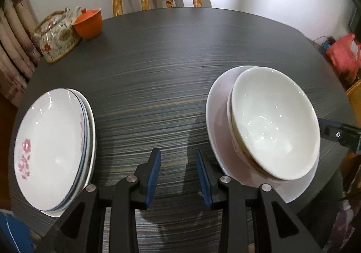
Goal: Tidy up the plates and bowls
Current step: 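Move both grippers to the rim of the pink-rimmed plate under the bowls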
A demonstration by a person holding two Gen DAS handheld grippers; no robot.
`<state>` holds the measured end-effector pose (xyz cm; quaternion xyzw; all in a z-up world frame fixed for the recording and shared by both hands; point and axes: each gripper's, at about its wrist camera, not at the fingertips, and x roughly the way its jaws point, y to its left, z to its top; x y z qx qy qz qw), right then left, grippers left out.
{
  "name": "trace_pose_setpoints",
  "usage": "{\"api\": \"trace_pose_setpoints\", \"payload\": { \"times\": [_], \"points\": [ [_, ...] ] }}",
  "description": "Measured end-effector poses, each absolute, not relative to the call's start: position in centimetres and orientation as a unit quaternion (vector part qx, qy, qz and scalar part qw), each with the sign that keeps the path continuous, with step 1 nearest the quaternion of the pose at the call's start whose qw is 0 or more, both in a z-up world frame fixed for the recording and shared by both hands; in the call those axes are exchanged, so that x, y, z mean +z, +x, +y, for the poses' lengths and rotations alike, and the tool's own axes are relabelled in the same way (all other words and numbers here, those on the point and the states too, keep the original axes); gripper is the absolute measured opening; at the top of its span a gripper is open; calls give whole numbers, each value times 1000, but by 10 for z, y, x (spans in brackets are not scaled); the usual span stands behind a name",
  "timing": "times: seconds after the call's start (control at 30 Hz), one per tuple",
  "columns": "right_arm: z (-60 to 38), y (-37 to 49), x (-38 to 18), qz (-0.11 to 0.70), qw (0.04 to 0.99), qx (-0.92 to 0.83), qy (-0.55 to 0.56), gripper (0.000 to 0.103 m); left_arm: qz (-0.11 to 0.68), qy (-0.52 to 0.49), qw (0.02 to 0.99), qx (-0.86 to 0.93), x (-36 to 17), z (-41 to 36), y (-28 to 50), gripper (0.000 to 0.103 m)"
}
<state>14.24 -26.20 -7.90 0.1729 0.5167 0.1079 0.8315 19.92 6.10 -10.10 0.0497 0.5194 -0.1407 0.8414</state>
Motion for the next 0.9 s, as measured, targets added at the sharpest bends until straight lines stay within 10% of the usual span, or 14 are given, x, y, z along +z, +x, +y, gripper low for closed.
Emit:
{"api": "trace_pose_setpoints", "payload": {
  "times": [0.9],
  "points": [
    [-274, 139, -84, 507, 829, 130, 200, 54, 542, -65, 816, -189, -90, 90, 211, 37]
  ]
}}
